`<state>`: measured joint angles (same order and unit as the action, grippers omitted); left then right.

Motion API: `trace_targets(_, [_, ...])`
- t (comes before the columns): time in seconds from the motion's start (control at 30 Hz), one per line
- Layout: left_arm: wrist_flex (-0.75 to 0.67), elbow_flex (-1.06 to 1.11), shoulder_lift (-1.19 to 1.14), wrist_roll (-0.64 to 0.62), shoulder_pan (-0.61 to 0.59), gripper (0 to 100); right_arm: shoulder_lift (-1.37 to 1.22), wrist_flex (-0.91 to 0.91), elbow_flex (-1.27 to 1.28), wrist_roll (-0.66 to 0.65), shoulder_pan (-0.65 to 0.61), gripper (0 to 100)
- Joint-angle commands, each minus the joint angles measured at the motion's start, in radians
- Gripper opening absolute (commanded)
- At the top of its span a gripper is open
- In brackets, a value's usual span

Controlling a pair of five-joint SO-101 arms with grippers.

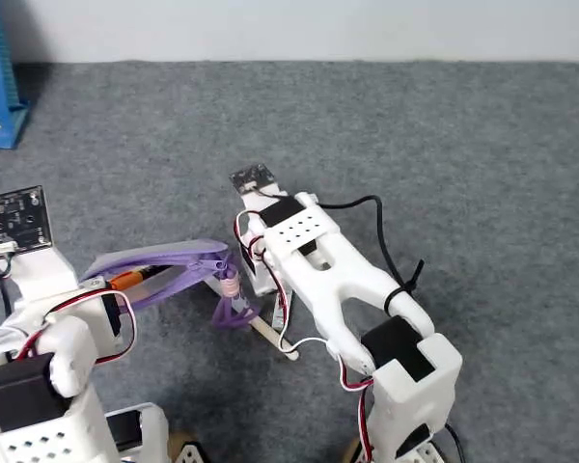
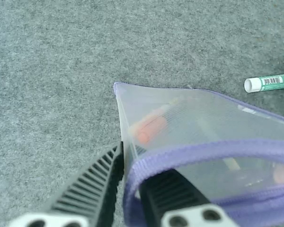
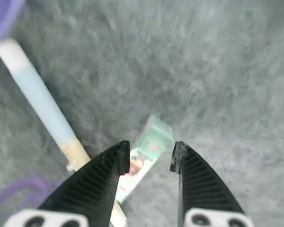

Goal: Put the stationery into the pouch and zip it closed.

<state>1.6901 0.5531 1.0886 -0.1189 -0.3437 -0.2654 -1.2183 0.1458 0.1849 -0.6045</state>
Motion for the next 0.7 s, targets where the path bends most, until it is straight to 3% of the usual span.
trace_targets(0.0, [0.002, -0.007, -0.008, -0.006, -0.006, 1, 0.038, 0.056, -0.006, 0.058, -0.007, 16.2])
trace_targets(0.27, [0.003, -0.005, -0.008, -0.006, -0.006, 1, -0.094, 0.058, -0.012, 0.08, 0.005, 16.1])
trace_targets(0.67, [0.003, -0.005, -0.008, -0.006, -0.006, 1, 0.004, -0.019, -0.011, 0.072, 0.021, 0.8])
